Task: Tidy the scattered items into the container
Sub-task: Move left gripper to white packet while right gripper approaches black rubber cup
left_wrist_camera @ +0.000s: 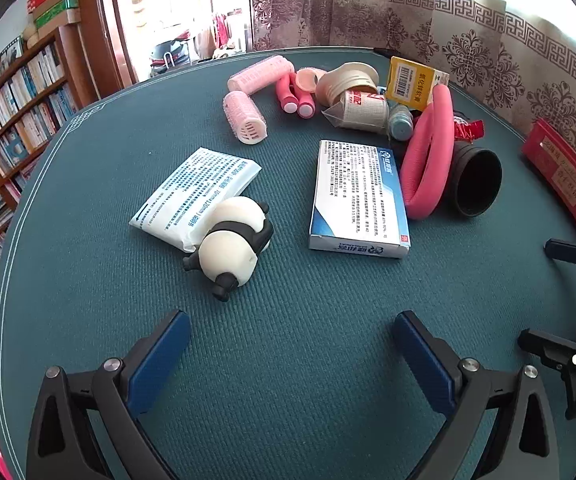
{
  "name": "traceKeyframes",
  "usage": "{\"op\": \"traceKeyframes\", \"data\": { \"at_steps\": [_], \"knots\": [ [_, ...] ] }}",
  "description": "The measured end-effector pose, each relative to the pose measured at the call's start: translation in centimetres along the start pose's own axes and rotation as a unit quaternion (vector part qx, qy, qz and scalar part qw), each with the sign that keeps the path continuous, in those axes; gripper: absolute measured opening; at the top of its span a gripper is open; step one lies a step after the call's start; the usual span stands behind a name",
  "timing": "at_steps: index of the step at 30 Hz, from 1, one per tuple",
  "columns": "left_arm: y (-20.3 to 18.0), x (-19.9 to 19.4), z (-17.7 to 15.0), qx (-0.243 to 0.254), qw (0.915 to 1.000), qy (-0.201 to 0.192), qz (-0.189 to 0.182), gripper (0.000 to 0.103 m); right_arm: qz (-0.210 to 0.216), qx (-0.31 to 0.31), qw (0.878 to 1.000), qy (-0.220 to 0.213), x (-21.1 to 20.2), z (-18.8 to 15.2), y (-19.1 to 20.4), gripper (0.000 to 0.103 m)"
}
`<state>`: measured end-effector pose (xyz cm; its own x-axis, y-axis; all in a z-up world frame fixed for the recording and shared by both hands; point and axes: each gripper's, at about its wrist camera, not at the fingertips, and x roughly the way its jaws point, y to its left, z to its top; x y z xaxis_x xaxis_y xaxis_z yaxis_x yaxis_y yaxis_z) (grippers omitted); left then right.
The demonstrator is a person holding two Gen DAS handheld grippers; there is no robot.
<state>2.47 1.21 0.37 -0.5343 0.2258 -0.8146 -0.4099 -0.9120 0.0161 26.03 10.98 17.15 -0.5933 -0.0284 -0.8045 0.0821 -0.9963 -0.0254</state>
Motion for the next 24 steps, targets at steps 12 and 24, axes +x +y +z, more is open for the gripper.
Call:
{"op": "traceKeyframes", "data": {
  "at_steps": [12,24],
  "knots": [
    [4.3,0.2,1.0,-0.101,0.9943,0.003,0.036,0.103,0.001,0.000,1.000,0.001,0.0,0.0,0.0,0.103],
    [6.8,0.3,3.6,-0.140,0.9894,0.015,0.034,0.103,0.002,0.000,1.000,0.001,0.0,0.0,-0.1,0.103]
  ]
}}
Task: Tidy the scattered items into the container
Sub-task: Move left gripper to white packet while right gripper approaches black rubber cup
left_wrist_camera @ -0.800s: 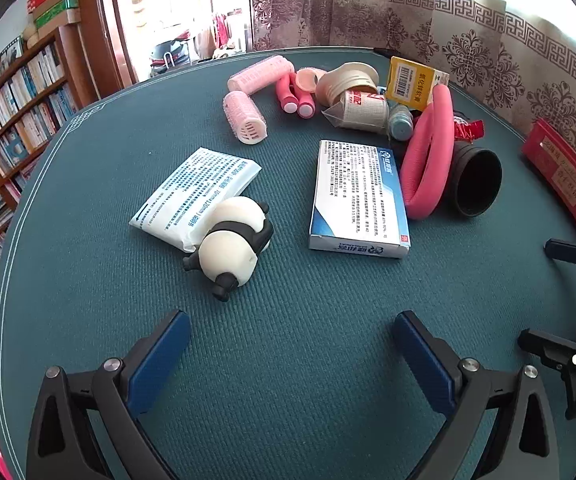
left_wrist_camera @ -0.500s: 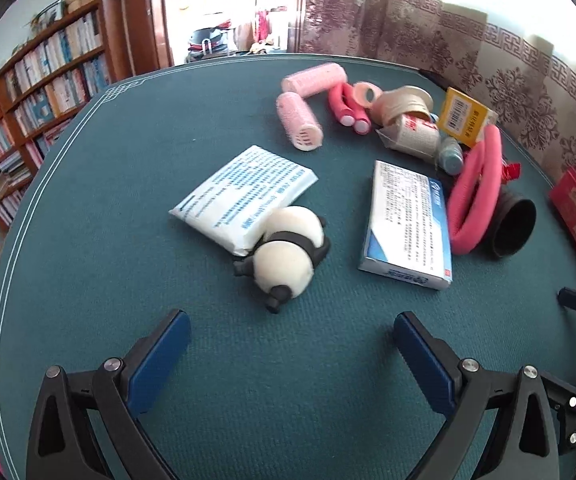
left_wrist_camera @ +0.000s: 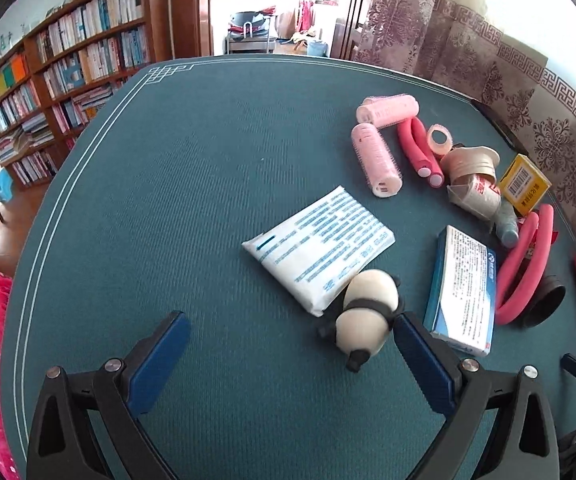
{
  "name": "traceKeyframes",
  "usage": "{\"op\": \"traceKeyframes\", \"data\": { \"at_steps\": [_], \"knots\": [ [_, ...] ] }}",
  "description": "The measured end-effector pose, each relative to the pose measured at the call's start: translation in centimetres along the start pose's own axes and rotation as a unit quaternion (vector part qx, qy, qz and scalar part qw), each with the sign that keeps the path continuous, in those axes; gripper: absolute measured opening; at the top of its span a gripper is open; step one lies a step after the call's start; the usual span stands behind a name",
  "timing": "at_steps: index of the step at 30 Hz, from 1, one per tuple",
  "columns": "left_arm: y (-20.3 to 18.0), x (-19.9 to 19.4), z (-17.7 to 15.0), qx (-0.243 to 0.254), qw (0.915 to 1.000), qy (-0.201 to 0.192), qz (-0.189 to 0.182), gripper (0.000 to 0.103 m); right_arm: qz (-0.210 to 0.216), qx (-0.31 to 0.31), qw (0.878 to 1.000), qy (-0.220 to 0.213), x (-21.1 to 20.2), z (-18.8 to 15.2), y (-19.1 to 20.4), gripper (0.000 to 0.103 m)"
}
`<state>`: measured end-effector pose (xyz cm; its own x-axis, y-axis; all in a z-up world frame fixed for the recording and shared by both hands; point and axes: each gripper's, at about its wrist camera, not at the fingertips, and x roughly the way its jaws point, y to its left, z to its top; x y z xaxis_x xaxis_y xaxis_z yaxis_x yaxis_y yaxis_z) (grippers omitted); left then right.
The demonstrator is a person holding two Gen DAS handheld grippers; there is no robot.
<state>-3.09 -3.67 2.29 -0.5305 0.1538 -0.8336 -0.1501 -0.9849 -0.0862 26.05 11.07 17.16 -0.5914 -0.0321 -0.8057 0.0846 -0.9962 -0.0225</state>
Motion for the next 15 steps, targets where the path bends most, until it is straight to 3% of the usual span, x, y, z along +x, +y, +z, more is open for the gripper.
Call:
{"op": "traceKeyframes", "data": {
  "at_steps": [5,11,13,15],
  "knots": [
    [-3.0,1.3,1.6,0.064,0.9979,-0.002,0.006,0.103,0.000,0.000,1.000,0.000,0.0,0.0,0.0,0.103],
    [-3.2,3.3,4.3,0.116,0.9928,0.006,0.029,0.103,0.000,0.000,1.000,0.000,0.0,0.0,0.0,0.103],
    [-3.0,4.1,4.6,0.126,0.9915,0.012,0.032,0.103,0.000,0.000,1.000,0.000,0.0,0.0,0.0,0.103],
    [-2.0,4.5,4.6,0.111,0.9937,0.014,0.009,0.103,0.000,0.000,1.000,0.000,0.0,0.0,0.1,0.103]
  ]
}}
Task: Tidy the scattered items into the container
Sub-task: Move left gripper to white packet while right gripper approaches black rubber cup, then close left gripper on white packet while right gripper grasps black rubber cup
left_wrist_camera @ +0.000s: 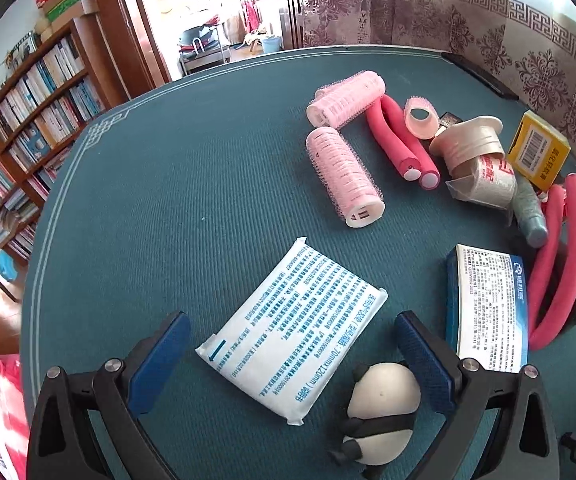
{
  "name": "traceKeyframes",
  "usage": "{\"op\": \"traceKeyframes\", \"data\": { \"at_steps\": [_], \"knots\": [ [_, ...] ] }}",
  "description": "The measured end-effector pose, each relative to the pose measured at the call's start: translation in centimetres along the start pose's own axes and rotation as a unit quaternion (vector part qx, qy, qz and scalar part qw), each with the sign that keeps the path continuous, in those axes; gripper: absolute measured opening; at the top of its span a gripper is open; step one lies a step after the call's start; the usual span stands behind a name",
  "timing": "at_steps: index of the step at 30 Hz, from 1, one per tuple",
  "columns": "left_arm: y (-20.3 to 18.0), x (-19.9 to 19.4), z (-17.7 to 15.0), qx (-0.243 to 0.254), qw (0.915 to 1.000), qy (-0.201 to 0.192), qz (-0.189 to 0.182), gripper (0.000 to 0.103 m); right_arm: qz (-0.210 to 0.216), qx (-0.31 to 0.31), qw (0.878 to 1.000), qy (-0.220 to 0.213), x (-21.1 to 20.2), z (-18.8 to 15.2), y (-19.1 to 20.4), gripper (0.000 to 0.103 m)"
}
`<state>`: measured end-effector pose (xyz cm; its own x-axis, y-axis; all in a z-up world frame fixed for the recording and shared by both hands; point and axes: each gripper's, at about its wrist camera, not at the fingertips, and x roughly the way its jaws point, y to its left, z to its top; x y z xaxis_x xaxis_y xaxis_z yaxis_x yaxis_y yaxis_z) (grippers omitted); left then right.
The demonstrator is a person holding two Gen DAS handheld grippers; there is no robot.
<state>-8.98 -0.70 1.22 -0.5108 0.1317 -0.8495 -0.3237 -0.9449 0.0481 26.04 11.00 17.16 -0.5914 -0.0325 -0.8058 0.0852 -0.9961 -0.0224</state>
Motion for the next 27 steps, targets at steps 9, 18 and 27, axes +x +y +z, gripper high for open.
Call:
{"op": "traceKeyframes", "data": {
  "at_steps": [9,18,27],
  "knots": [
    [-1.2,-0.8,-0.5,-0.023,0.9991,-0.036,-0.002,0.061,-0.001,0.000,1.000,0.000,0.0,0.0,0.0,0.103],
    [-1.6,-2.9,-4.2,-0.078,0.9937,-0.064,-0.049,0.060,0.007,0.021,1.000,0.013,-0.1,0.8,-0.4,0.103],
    [-1.5,-2.9,-4.5,-0.090,0.9918,-0.077,-0.048,0.060,-0.013,0.042,0.999,-0.003,0.5,6.3,0.6,0.094]
  ]
}}
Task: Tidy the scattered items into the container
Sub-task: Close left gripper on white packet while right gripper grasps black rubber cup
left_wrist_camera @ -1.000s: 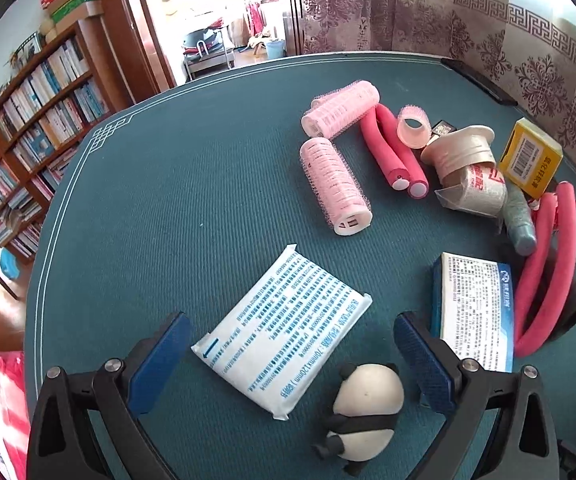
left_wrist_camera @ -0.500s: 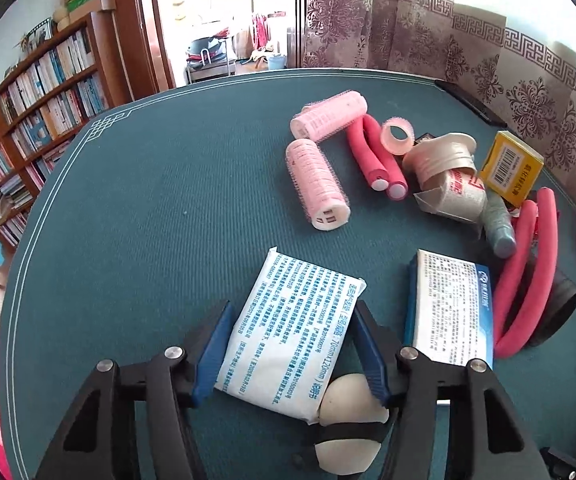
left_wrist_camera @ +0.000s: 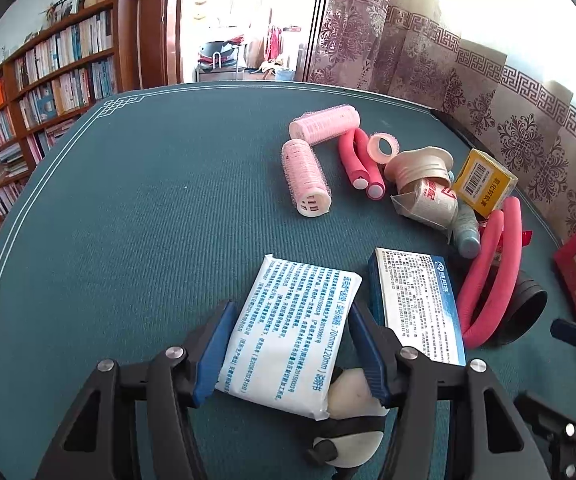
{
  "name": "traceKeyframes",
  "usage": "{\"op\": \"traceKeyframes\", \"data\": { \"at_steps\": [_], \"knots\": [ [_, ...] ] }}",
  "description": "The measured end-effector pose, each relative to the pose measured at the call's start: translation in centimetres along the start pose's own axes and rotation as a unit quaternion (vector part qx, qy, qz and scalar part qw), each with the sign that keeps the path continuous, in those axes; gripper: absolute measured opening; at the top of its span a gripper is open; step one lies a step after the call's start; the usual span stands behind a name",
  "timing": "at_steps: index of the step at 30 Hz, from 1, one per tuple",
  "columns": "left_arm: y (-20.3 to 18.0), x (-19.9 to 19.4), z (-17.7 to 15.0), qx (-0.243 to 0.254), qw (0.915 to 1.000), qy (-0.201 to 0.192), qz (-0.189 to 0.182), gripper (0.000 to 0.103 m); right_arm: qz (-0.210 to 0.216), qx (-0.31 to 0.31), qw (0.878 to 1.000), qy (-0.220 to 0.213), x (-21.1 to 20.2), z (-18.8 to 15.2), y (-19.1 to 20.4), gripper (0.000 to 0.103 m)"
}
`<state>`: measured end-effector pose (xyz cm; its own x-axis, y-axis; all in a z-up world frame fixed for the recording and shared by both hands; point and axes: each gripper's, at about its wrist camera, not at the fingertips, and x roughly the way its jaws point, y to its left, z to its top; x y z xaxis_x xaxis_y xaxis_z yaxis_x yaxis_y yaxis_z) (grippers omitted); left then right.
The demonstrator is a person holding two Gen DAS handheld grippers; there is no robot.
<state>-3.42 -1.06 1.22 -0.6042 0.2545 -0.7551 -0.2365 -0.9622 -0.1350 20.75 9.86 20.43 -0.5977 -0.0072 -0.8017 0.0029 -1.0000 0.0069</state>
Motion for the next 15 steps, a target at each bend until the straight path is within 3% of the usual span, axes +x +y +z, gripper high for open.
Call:
{"op": "traceKeyframes", "data": {
  "at_steps": [4,9,12,15],
  "knots": [
    [0.0,0.1,0.1,-0.002,1.0000,-0.002,-0.004,0.060,-0.036,0.009,0.999,0.002,2.7,2.0,0.2,0.074],
    [0.0,0.0,0.0,-0.001,1.0000,-0.004,-0.003,0.061,-0.041,0.029,0.999,-0.009,4.1,2.8,0.0,0.071],
    [0.1,0.0,0.0,-0.002,1.0000,-0.004,-0.003,0.061,-0.038,0.034,0.998,-0.020,4.1,2.5,-0.1,0.057],
    [0.1,-0.1,0.0,-0.004,1.0000,-0.005,-0.003,0.061,-0.032,0.051,0.998,-0.031,3.6,2.2,-0.9,0.053]
  ]
}}
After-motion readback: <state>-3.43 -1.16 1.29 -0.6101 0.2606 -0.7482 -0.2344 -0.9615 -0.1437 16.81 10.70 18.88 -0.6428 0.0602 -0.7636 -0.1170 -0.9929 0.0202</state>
